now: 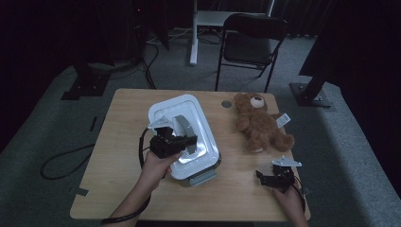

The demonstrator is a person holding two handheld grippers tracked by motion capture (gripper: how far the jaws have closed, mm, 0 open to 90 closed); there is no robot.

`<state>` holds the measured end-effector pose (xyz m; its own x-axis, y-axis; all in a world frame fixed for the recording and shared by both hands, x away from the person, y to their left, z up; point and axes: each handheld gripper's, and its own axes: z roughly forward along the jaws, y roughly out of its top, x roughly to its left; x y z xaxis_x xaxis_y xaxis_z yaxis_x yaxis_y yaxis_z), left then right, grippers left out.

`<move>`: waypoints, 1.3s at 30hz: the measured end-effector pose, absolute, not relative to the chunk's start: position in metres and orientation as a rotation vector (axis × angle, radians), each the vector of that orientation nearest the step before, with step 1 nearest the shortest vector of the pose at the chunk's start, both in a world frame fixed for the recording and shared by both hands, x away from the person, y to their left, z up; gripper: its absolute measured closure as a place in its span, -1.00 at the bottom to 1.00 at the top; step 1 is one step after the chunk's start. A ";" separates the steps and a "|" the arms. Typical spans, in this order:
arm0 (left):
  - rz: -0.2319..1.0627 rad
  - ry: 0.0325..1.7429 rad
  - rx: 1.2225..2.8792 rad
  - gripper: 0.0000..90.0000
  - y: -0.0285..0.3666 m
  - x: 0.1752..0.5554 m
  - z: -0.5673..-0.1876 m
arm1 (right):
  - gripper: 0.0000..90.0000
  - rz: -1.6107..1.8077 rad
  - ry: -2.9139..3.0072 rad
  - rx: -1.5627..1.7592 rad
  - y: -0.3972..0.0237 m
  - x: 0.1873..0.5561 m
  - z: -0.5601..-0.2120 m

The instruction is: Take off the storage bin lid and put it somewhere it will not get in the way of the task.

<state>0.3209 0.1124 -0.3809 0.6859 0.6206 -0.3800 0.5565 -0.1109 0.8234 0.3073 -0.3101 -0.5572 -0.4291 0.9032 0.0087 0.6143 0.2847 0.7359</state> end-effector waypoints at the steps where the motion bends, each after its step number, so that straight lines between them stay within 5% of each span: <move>1: 0.073 0.938 1.772 0.89 0.114 0.320 -0.380 | -0.69 0.950 2.148 1.364 -0.310 0.307 -0.557; 39: 0.208 0.990 1.730 0.92 0.208 0.274 -0.354 | -0.69 0.948 2.146 1.364 -0.310 0.307 -0.557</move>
